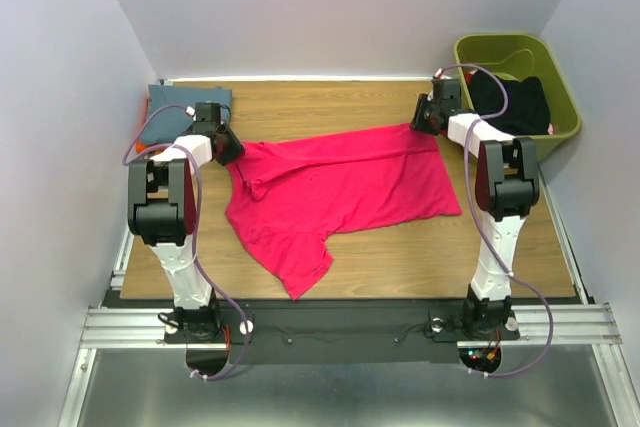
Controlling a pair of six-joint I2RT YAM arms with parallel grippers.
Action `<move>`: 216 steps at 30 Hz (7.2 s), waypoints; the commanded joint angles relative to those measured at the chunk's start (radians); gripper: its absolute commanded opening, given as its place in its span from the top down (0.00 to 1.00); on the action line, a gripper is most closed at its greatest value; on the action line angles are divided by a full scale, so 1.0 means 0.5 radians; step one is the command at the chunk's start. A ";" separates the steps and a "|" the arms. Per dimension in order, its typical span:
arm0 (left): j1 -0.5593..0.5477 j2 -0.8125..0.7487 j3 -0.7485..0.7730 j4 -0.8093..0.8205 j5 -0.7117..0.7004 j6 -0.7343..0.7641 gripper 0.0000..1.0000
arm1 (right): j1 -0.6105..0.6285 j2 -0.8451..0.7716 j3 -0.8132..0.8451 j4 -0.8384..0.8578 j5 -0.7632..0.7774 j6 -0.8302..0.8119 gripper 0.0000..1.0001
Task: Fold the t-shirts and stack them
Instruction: Fold the tshirt
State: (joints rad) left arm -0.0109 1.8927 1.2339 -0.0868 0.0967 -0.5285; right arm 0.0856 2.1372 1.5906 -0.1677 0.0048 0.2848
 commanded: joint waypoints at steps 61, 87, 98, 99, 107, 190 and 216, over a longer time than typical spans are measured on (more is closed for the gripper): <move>-0.012 -1.067 -1.354 -0.102 0.233 -0.115 0.76 | -0.404 -1.427 -1.831 -0.355 0.230 0.526 0.66; -0.248 -1.451 -1.093 -0.854 -0.095 -0.066 0.30 | -0.493 -1.937 -1.776 -0.698 -0.117 0.415 0.19; -0.432 -1.215 -1.112 -0.790 -0.178 -0.158 0.41 | -0.493 -1.958 -1.782 -0.711 -0.114 0.394 0.19; -0.438 -1.199 -1.112 -0.790 -0.175 -0.152 0.41 | -0.493 -1.955 -1.785 -0.711 -0.114 0.391 0.19; -0.442 -1.312 -0.947 -0.863 -0.300 -0.142 0.43 | -0.393 -1.900 -1.651 -0.708 -0.270 0.284 0.24; -0.484 -0.595 -0.584 -0.109 -0.203 0.103 0.81 | 1.169 0.248 -0.236 1.243 -0.721 0.474 0.68; -0.484 -0.619 -0.443 -0.228 -0.175 0.149 0.91 | 1.169 0.101 -0.233 1.127 -0.807 0.440 0.99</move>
State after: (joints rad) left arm -0.2478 1.5906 0.9535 -0.1795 0.0208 -0.4778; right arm 0.6563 2.2757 1.4456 0.3927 -0.3866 0.5278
